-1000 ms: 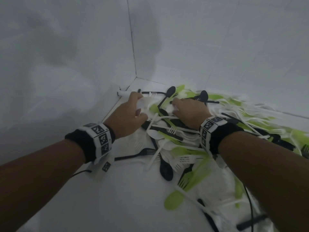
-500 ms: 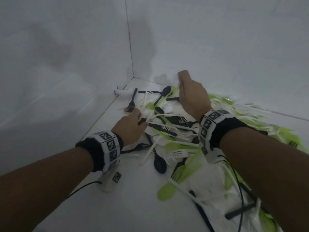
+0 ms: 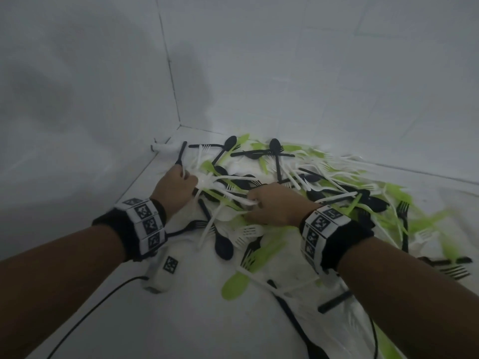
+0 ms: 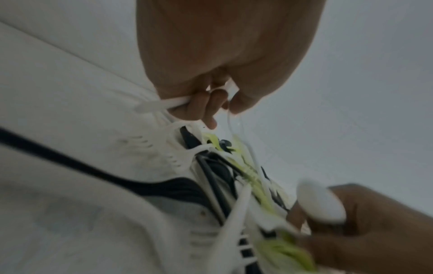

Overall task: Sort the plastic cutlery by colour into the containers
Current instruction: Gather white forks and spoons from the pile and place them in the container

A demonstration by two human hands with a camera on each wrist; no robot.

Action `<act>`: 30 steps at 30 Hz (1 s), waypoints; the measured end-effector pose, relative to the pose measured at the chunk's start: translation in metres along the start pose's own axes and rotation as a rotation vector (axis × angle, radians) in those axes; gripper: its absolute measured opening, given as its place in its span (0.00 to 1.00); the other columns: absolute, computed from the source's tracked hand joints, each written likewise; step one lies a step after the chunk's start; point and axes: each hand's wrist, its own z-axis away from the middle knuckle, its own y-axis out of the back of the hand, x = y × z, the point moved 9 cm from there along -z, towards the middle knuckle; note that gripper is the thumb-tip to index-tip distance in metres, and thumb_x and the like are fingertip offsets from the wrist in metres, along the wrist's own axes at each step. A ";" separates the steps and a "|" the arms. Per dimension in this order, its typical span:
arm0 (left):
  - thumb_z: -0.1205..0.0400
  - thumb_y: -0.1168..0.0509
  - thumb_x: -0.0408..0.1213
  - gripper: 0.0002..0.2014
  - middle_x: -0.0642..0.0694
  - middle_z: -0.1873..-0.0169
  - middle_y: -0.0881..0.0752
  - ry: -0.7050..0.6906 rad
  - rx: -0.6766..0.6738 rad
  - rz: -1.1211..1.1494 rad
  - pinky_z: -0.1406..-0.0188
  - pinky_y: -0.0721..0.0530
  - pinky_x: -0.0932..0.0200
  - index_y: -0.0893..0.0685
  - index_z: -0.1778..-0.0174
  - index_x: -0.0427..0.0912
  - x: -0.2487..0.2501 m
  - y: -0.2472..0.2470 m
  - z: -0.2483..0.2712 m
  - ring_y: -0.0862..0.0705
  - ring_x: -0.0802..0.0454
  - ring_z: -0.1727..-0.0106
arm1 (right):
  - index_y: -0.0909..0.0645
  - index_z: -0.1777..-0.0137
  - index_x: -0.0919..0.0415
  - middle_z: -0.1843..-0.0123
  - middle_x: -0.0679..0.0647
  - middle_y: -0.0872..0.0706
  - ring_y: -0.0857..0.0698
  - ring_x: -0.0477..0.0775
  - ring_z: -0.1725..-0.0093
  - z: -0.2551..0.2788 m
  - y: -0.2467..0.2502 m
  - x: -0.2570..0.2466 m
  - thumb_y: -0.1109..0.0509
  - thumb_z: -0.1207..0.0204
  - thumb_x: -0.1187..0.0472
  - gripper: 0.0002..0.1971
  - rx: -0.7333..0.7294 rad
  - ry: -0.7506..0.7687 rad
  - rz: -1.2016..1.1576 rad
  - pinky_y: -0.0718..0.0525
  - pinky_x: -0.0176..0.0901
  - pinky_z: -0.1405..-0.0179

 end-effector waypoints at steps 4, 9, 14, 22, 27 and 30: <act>0.16 0.37 0.39 0.07 0.44 0.61 0.22 -0.105 0.134 0.141 0.60 0.24 0.50 0.24 0.51 0.39 0.024 0.024 0.003 0.24 0.47 0.62 | 0.19 0.62 0.56 0.62 0.52 0.18 0.20 0.53 0.62 0.002 -0.007 0.000 0.28 0.19 0.47 0.15 -0.031 0.039 0.013 0.19 0.51 0.60; 0.15 0.37 0.32 0.07 0.51 0.60 0.23 -0.150 0.384 0.229 0.64 0.24 0.64 0.27 0.43 0.41 0.037 0.064 0.005 0.24 0.55 0.64 | 0.25 0.68 0.56 0.67 0.53 0.21 0.20 0.53 0.67 -0.001 0.007 -0.002 0.28 0.19 0.42 0.22 0.075 0.064 -0.073 0.21 0.51 0.65; 0.18 0.37 0.38 0.06 0.46 0.59 0.21 0.024 0.409 0.369 0.60 0.25 0.55 0.22 0.49 0.40 0.015 0.090 -0.003 0.23 0.48 0.60 | 0.21 0.65 0.49 0.62 0.49 0.17 0.17 0.48 0.64 0.001 0.020 -0.007 0.24 0.21 0.43 0.16 0.136 0.065 -0.210 0.18 0.44 0.65; 0.11 0.42 0.43 0.06 0.40 0.50 0.19 0.061 0.235 0.543 0.53 0.13 0.47 0.30 0.52 0.49 0.012 0.081 0.000 0.14 0.43 0.54 | 0.24 0.38 0.59 0.48 0.57 0.13 0.16 0.57 0.52 -0.009 0.029 -0.002 0.39 0.10 0.47 0.14 0.172 -0.017 -0.442 0.20 0.51 0.50; 0.10 0.40 0.42 0.07 0.47 0.69 0.25 0.038 0.222 0.595 0.77 0.20 0.56 0.31 0.52 0.48 0.016 0.077 0.005 0.24 0.54 0.76 | 0.33 0.42 0.57 0.56 0.62 0.12 0.17 0.55 0.64 -0.023 0.041 -0.001 0.44 0.08 0.54 0.06 0.303 -0.047 -0.560 0.19 0.49 0.66; 0.12 0.40 0.38 0.07 0.49 0.66 0.29 -0.004 0.162 0.394 0.74 0.32 0.57 0.31 0.55 0.48 0.018 0.074 0.001 0.32 0.55 0.72 | 0.32 0.44 0.58 0.59 0.60 0.16 0.21 0.55 0.67 -0.036 0.042 0.002 0.43 0.09 0.56 0.06 0.352 -0.089 -0.483 0.26 0.48 0.69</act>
